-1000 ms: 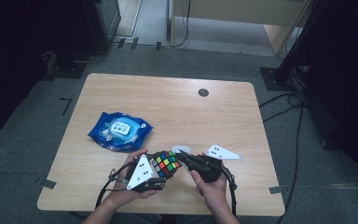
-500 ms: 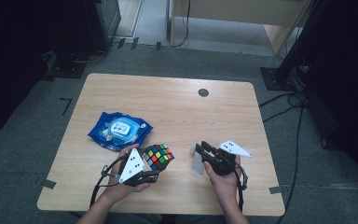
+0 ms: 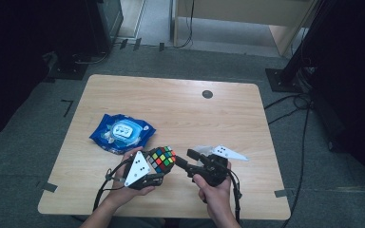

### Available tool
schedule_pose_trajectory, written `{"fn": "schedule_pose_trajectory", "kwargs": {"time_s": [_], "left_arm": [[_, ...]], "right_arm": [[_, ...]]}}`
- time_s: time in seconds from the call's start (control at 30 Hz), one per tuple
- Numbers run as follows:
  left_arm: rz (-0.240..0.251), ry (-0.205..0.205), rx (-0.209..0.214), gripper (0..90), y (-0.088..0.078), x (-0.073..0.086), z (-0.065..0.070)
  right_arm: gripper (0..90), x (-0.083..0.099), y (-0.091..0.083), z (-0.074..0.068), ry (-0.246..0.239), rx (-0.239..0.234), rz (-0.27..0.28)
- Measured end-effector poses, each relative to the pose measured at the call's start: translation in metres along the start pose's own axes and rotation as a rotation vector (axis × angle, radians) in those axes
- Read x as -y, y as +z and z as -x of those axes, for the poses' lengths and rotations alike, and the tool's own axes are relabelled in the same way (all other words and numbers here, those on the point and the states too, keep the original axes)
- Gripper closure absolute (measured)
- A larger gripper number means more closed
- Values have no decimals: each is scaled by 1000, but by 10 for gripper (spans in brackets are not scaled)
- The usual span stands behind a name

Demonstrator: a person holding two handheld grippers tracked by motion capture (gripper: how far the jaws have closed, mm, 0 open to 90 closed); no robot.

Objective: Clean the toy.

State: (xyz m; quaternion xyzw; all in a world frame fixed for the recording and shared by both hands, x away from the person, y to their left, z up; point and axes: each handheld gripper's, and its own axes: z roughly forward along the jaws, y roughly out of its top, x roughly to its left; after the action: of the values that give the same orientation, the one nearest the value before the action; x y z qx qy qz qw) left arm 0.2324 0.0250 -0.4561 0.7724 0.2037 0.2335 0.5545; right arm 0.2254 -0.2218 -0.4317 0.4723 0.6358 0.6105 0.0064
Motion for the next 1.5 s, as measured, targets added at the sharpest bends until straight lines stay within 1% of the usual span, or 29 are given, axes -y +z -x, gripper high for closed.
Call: {"fn": "schedule_pose_trajectory", "kwargs": {"time_s": [0.03,0.07,0.1,0.17,0.2,0.23,0.3,0.43,0.47,0.53,0.57,0.73,0.83,0.87,0.93,1.03,1.1,1.13,1.23,1.27,1.3,1.33,1.43,1.5], "left_arm": [[1,4,-5,341,0,0,1],[2,5,-6,342,1,0,2],[3,6,-7,341,1,-1,3],[8,9,-4,341,2,-2,7],[9,13,-2,341,2,-3,8],[14,19,-2,341,3,-4,11],[14,33,-9,341,4,-5,14],[16,35,-9,341,5,-7,19],[17,39,-12,341,6,-6,20],[17,24,-4,341,6,-6,20],[18,17,0,341,6,-6,19],[5,9,13,340,7,-4,18],[-6,20,24,331,8,-4,17],[-6,26,27,325,7,-4,17],[-5,35,40,299,6,-4,17],[-12,48,47,236,5,-3,15],[-25,58,47,210,5,-1,14],[-32,64,42,203,5,0,13],[-48,77,30,195,5,2,10],[-53,84,23,195,5,3,10],[-58,92,20,194,6,4,10],[-63,98,16,193,6,4,10],[-74,120,7,188,8,5,11],[-73,127,4,184,9,6,13]], "right_arm": [[278,1,2,-1,8,-2,0],[251,3,5,-2,30,-10,-8],[231,4,7,-3,38,-13,-15],[196,7,12,-2,61,-5,-29],[192,9,15,-2,87,0,-35],[192,9,16,-1,97,-1,-37],[217,12,18,-1,123,-9,-34],[319,16,20,-1,155,-16,-35],[328,17,21,-1,167,-28,-30],[337,17,21,1,191,-39,-38],[345,17,21,3,197,-48,-34],[350,17,21,3,195,-37,-51],[350,17,21,5,196,-37,-62],[350,16,20,6,193,-32,-66],[351,14,18,8,201,-23,-62],[350,7,10,14,189,4,-46],[350,1,4,18,181,12,-37],[350,-3,0,19,178,21,-33],[350,-12,-8,22,164,26,-32],[350,-14,-11,22,162,23,-40],[350,-15,-11,23,150,14,-47],[349,-16,-11,23,153,-1,-65],[349,-15,-8,21,136,-22,-102],[350,-14,-5,19,127,-32,-131]]}}
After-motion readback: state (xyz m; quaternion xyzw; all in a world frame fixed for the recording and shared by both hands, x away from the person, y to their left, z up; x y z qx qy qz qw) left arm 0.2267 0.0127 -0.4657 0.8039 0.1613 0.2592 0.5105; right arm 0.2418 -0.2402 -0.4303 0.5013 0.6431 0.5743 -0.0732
